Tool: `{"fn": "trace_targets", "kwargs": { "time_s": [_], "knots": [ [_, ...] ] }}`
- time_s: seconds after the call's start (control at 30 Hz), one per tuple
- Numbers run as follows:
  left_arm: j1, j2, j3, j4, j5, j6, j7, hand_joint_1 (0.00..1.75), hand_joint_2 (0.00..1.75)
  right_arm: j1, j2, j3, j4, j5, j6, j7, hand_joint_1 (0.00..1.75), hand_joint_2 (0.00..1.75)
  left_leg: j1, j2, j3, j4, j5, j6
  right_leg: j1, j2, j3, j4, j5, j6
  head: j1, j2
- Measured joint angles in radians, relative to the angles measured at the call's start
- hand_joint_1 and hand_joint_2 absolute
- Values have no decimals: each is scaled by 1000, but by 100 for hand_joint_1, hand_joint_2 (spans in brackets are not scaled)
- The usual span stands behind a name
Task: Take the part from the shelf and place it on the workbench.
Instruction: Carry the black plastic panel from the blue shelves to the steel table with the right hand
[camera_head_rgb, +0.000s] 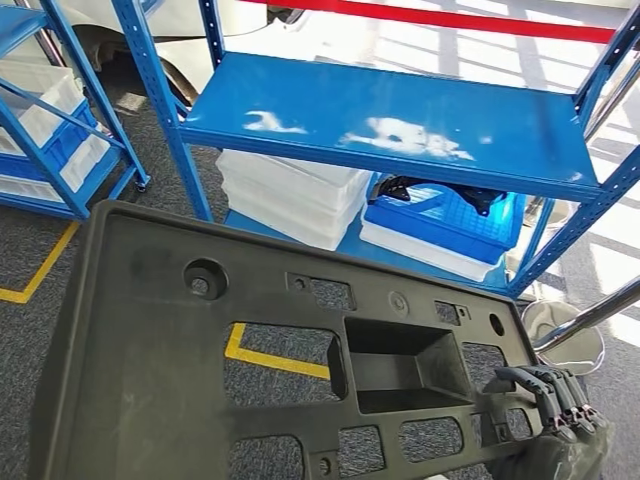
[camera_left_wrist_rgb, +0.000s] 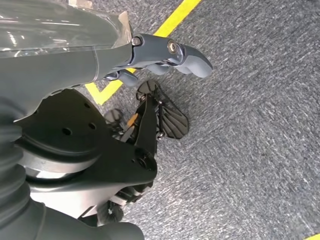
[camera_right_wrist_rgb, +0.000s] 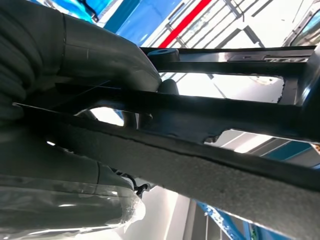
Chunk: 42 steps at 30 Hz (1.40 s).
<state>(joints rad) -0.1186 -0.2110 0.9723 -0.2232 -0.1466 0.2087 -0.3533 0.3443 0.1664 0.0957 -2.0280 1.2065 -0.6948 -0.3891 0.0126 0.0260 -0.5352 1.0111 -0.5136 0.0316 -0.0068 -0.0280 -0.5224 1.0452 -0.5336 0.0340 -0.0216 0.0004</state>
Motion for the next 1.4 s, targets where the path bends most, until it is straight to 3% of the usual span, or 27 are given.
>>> {"fn": "trace_targets", "kwargs": {
  "time_s": [0.07, 0.17, 0.23, 0.3, 0.33, 0.37, 0.4, 0.5, 0.57, 0.63, 0.7, 0.8, 0.83, 0.87, 0.9, 0.93, 1.0, 1.03, 1.1, 1.23, 1.27, 1.33, 1.4],
  "knots": [
    [0, 0, 0, 0, 0, 0, 0, 0, 175, 0, 4, -3, 1, -6, 0, -2, 175, 175, -4, 8, -6, 2, 3, -11, 5, -7, 11, -42, 7, -11, -1, 0],
    [0, 1, 1, 0, 0, 0, 0, 0, 175, 5, 8, -8, 3, -12, 0, -4, 175, 175, -3, 13, -16, 14, -10, -27, 2, 10, 2, -52, 11, -32, -2, 0],
    [0, 2, 2, 0, 0, 0, 0, 0, 175, 6, 11, -10, 4, -15, 0, -6, 175, 175, -2, -2, -46, 87, -66, -33, -1, 20, -2, -58, 19, -47, -3, 0],
    [0, 2, 3, 0, 0, 0, 0, 0, 175, 6, 13, -13, 8, -17, 0, -7, 175, 175, -3, -13, -101, 222, -131, -32, 3, 32, -9, -57, 24, -55, -3, 0],
    [0, 2, 3, 0, 0, 0, 0, 0, 175, 6, 13, -14, 10, -18, 0, -8, 175, 175, -3, -15, -121, 272, -146, -32, 5, 39, -12, -56, 26, -57, -3, 0],
    [0, 2, 3, 0, 0, 0, 0, 0, 175, 6, 14, -16, 13, -18, 0, -8, 175, 175, -3, -16, -126, 288, -141, -30, 7, 48, -14, -54, 27, -57, -3, 0],
    [0, 2, 3, 0, 0, 0, 0, 0, 175, 7, 14, -17, 15, -19, 0, -9, 175, 175, -3, -18, -111, 263, -117, -28, 8, 57, -14, -52, 27, -57, -3, 0],
    [1, 3, 4, 0, 0, 0, -1, 0, 175, 6, 15, -22, 17, -19, 0, -10, 175, 175, 0, -57, -25, 81, -26, -19, 10, 89, -20, -38, 25, -52, -2, 0],
    [1, 4, 4, 0, 0, 0, -2, 0, 175, 6, 15, -24, 18, -19, -1, -10, 175, 175, 0, -79, -6, 27, -17, -17, 9, 106, -36, -28, 27, -42, -2, 0],
    [0, 3, 4, 0, 0, 0, -2, 0, 175, 8, 15, -25, 19, -19, -2, -10, 175, 175, 2, -68, -7, 19, -17, -13, 7, 121, -47, -26, 30, -31, -2, 0],
    [-1, 1, 4, 0, 1, 0, -2, 0, 175, 8, 15, -27, 19, -19, -2, -9, 175, 175, 6, -49, -6, 14, -11, -3, 6, 103, -61, 4, 7, -20, 0, 0],
    [0, 0, 4, 0, 0, 1, -2, 0, 175, 6, 15, -27, 20, -20, -3, -5, 175, 175, 7, -16, -7, 13, -10, 2, 1, 49, -138, 178, -84, -2, 6, 0],
    [0, 0, 4, 0, 0, 1, -2, 0, 175, 6, 16, -28, 22, -20, -2, -3, 175, 175, 6, -4, -7, 13, -10, 2, -1, 41, -163, 233, -102, 2, 6, 0],
    [0, 0, 4, 0, 0, 1, -2, 0, 175, 7, 16, -28, 23, -20, -2, -2, 175, 175, 6, 6, -7, 13, -10, 2, -2, 36, -172, 257, -102, 5, 6, 0],
    [0, 0, 4, 0, 0, 1, -2, 0, 175, 7, 16, -28, 24, -20, -2, -1, 175, 175, 6, 16, -7, 13, -10, 1, -3, 33, -163, 240, -82, 6, 6, 0],
    [0, 0, 4, 0, 0, 1, -2, 0, 175, 8, 16, -29, 25, -20, -2, -1, 175, 175, 6, 25, -5, 13, -11, 1, -4, 27, -134, 183, -48, 5, 6, 0],
    [0, 0, 4, 0, 0, 1, -2, 0, 175, 7, 15, -29, 25, -20, -2, 1, 175, 175, 4, 40, -4, 13, -13, -4, 3, -8, -63, 37, 12, -3, 6, 0],
    [0, 0, 4, 0, 0, 1, -2, 0, 175, 6, 15, -29, 25, -20, -2, 2, 175, 175, 2, 44, -4, 14, -15, -6, 8, -26, -40, -12, 26, -8, 6, 0],
    [0, 0, 4, 0, 0, 1, -2, 0, 175, 5, 15, -29, 26, -20, -2, 4, 175, 175, -2, 48, -5, 15, -16, -9, 15, -45, -28, -38, 26, -13, 6, 0],
    [0, 0, 4, 0, 0, 1, -2, 0, 175, 5, 15, -29, 26, -20, -2, 4, 175, 175, -1, 51, -6, 14, -15, -12, 15, -37, -32, -36, 26, -16, 5, 0],
    [0, 0, 4, 0, 0, 1, -2, 0, 175, 6, 16, -29, 26, -20, -3, 5, 175, 175, 0, 49, -6, 16, -21, -19, 14, -25, -34, -39, 30, -23, 4, 0],
    [0, 1, 4, 0, 0, 1, -2, 0, 175, 6, 16, -30, 26, -18, -3, 6, 175, 175, 3, 25, -23, 65, -62, -31, 10, 2, -38, -46, 40, -41, 3, 0],
    [1, 2, 4, 0, 0, 1, -2, 0, 175, 6, 17, -30, 26, -18, -3, 7, 175, 175, 4, -6, -76, 190, -130, -35, 10, 29, -41, -49, 46, -53, 2, 0]
  ]
}}
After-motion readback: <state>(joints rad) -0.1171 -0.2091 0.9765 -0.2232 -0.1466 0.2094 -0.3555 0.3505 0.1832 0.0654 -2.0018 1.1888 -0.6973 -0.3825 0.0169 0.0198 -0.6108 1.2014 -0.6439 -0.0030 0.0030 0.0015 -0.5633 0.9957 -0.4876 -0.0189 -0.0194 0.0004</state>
